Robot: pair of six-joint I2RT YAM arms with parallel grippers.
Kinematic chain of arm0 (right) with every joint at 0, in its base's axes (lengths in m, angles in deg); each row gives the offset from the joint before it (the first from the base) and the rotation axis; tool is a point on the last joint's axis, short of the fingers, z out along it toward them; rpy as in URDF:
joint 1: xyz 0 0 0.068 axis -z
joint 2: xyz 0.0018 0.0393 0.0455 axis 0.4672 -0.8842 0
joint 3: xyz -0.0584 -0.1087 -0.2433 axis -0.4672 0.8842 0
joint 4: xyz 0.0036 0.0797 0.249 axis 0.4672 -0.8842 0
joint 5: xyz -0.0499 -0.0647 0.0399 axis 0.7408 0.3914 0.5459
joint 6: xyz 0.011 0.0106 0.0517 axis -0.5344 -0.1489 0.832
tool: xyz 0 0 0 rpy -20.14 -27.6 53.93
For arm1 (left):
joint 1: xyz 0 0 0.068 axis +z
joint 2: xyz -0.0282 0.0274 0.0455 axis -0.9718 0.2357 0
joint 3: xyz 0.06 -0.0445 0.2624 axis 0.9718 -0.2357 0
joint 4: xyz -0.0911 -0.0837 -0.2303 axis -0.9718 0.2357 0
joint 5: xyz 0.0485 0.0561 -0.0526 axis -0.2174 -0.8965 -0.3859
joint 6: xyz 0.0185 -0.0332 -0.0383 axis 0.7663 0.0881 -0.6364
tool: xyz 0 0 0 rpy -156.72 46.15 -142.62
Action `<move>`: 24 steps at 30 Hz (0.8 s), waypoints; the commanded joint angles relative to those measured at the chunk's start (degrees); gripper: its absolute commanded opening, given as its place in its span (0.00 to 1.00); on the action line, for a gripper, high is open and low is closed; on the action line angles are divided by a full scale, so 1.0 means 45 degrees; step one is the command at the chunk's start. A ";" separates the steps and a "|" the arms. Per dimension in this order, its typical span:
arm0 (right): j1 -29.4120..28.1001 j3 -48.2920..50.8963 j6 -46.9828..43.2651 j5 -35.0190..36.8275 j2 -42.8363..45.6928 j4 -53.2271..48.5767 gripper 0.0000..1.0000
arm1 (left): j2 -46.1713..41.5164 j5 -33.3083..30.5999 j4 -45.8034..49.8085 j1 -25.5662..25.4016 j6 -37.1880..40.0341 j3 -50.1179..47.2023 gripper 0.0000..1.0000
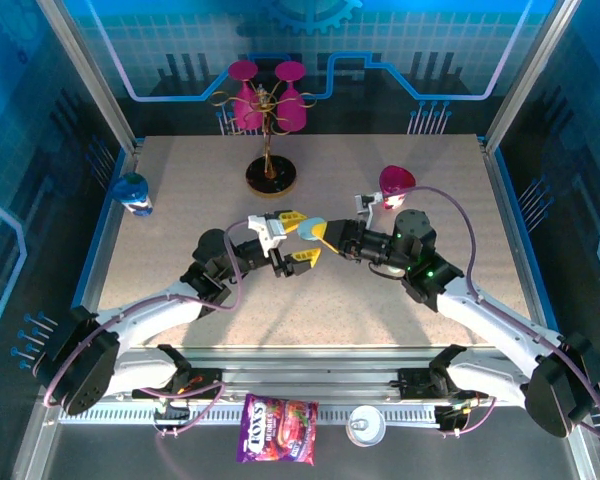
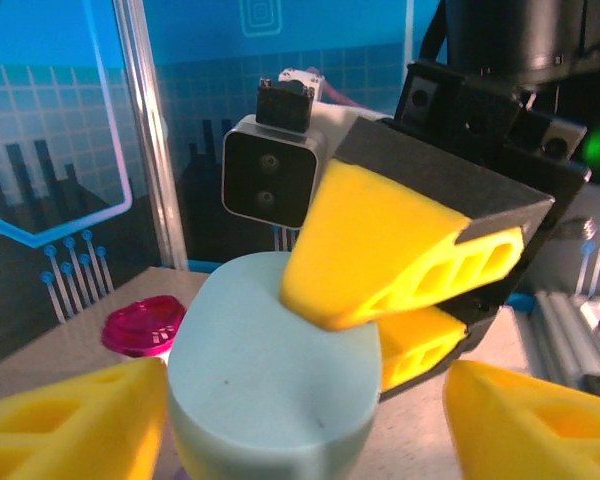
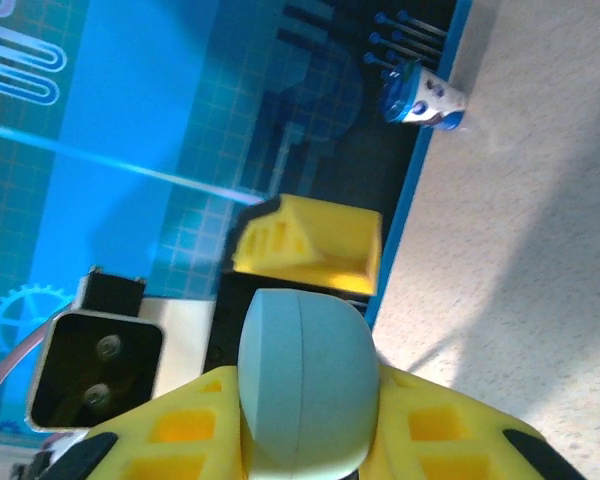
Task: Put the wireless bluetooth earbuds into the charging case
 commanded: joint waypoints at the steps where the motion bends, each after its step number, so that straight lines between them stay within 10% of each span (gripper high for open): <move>1: 0.0430 0.0182 -0.1165 0.0859 0.0332 -0.0649 0.21 | -0.0655 -0.0421 0.1147 -0.0108 0.0575 -0.0244 0.85; 9: 0.1001 0.0562 -0.3682 0.3718 -0.0573 -0.3614 0.20 | -0.1793 -0.1607 0.5258 -0.0653 0.1253 -0.0979 0.99; 24: 0.1454 0.2053 -0.3781 0.4583 -0.4465 -0.1650 0.22 | -0.0971 -0.1792 0.6359 -0.0902 0.1834 -0.1188 0.99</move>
